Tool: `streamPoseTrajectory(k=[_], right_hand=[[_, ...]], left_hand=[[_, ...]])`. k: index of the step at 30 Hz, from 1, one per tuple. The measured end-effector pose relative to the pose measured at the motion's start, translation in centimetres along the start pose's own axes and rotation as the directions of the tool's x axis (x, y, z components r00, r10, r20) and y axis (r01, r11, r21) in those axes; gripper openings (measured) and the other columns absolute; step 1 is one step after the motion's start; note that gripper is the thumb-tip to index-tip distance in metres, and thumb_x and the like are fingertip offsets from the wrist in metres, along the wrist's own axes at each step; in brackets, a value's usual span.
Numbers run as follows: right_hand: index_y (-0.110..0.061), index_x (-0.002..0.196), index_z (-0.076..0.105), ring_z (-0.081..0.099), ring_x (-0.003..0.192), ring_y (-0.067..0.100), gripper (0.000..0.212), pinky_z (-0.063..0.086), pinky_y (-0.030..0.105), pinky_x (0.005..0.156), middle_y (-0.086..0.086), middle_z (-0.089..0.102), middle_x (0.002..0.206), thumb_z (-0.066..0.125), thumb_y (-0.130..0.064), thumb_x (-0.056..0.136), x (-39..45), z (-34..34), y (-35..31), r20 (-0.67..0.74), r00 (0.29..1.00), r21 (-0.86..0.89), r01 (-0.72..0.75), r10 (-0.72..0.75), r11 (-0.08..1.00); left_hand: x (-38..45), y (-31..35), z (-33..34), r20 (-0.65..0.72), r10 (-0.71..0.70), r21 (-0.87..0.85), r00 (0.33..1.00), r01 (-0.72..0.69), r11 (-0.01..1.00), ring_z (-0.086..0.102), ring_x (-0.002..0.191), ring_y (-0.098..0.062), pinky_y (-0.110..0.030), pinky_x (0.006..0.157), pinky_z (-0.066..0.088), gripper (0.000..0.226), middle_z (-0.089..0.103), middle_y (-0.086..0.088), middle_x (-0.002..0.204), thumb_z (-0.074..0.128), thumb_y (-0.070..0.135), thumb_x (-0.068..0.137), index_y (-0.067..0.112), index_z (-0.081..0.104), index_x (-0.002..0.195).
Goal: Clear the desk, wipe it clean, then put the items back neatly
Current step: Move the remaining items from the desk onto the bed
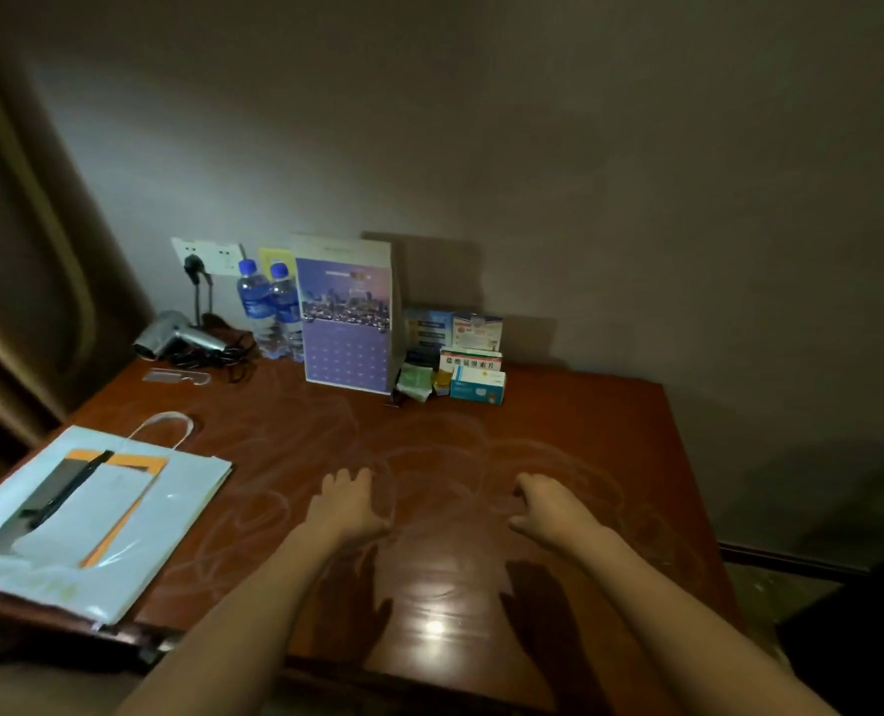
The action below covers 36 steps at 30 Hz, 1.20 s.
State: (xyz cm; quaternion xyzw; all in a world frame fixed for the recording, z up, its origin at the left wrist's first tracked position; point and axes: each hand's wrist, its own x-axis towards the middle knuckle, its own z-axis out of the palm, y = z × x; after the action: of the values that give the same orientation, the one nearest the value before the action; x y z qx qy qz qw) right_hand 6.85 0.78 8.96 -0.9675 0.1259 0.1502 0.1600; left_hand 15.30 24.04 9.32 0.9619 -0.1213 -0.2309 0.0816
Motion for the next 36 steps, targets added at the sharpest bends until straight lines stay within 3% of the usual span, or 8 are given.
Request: streamPoseTrajectory(k=[6,14,23,30,36], right_hand=[[-0.014,0.125,0.051,0.056,0.111,0.018,0.042,0.050,0.028,0.089,0.005,0.053,0.129,0.065,-0.026,0.087,4.9,-1.3,1.0,0.029,0.991,0.043,-0.128,0.127,0.991],[-0.018,0.127,0.050,0.051,0.118,0.018,0.046,0.048,0.029,0.096,0.003,0.051,0.131,0.068,-0.024,0.086,13.8,-3.9,1.8,0.007,0.986,0.089,-0.164,0.164,0.982],[-0.018,0.142,0.035,0.037,0.131,0.021,0.065,0.037,0.033,0.106,0.004,0.038,0.143,0.067,-0.025,0.085,24.1,-6.7,3.3,-0.031,0.993,0.136,-0.111,0.117,0.985],[-0.021,0.136,0.040,0.042,0.118,0.015,0.059,0.043,0.029,0.097,0.000,0.044,0.130,0.067,-0.033,0.085,29.9,-6.4,5.1,-0.027,1.000,0.097,0.017,-0.014,0.995],[-0.022,0.133,0.043,0.044,0.116,0.013,0.056,0.042,0.025,0.094,0.000,0.047,0.130,0.069,-0.031,0.084,31.7,-5.0,7.2,0.029,0.998,0.163,0.045,-0.050,0.986]], left_hand=[[6.7,2.1,-1.6,-0.007,0.096,-0.019,0.995,-0.096,0.995,0.025,0.137,-0.029,-0.041,0.109,0.032,0.076,0.028,-0.010,0.148,0.066,0.040,0.083,0.020,0.027,0.145],[15.1,4.3,-3.9,0.016,0.123,-0.070,0.992,-0.122,0.990,0.024,0.137,-0.030,-0.041,0.111,0.028,0.073,0.028,-0.011,0.148,0.063,0.039,0.084,0.020,0.028,0.145],[26.4,8.1,-8.2,-0.068,0.192,-0.252,0.979,-0.203,0.946,0.043,0.124,-0.029,-0.046,0.101,0.043,0.060,0.044,-0.012,0.135,0.066,0.037,0.077,0.015,0.047,0.129],[33.5,9.9,-7.0,-0.082,0.266,-0.217,0.961,-0.277,0.936,0.041,0.127,-0.022,-0.034,0.102,0.041,0.061,0.040,-0.006,0.141,0.066,0.024,0.083,0.018,0.041,0.138],[36.1,10.7,-5.3,-0.031,0.287,-0.219,0.957,-0.287,0.933,0.044,0.126,-0.020,-0.040,0.101,0.044,0.063,0.035,-0.002,0.146,0.064,0.023,0.084,0.022,0.037,0.141]])
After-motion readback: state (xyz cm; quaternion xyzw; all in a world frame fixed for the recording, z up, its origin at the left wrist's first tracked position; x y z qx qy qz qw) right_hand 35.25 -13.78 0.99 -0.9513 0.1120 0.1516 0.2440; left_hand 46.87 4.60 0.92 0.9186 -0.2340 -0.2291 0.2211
